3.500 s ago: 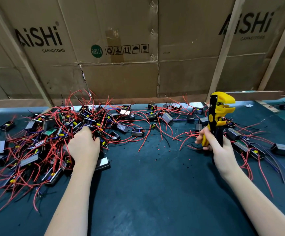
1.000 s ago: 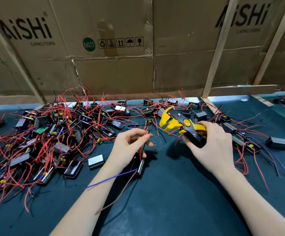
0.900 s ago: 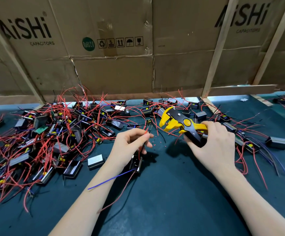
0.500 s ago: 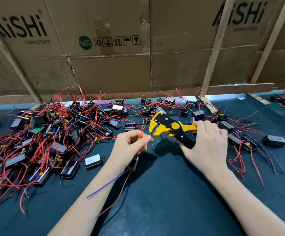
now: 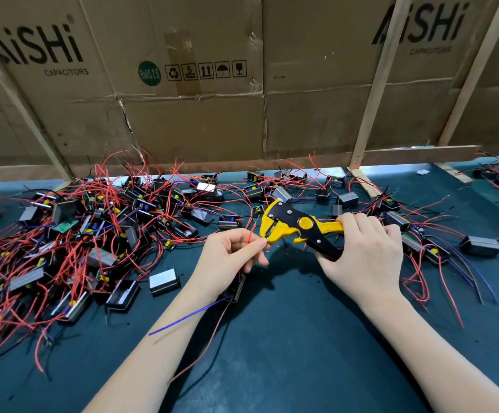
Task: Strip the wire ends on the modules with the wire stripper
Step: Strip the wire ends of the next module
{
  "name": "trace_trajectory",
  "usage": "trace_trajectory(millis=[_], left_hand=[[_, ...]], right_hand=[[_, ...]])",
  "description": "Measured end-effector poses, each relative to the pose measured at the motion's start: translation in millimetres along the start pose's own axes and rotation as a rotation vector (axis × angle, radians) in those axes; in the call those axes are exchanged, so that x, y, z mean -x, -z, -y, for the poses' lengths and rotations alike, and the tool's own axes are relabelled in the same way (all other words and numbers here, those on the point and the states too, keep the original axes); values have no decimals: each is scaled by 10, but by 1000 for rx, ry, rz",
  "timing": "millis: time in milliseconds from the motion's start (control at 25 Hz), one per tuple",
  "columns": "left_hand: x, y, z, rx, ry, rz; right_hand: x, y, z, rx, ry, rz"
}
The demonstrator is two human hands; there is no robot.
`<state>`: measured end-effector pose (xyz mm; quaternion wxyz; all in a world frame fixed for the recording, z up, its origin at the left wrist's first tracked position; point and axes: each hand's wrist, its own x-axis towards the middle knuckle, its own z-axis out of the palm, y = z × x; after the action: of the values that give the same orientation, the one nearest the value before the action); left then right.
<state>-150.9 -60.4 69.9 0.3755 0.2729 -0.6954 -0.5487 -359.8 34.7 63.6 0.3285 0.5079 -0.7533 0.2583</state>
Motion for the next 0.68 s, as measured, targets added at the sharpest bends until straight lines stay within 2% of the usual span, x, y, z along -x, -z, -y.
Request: trace_trajectory(millis=[680], left_hand=[[0, -1, 2, 20, 66, 0]], right_hand=[[9, -8, -2, -9, 29, -15]])
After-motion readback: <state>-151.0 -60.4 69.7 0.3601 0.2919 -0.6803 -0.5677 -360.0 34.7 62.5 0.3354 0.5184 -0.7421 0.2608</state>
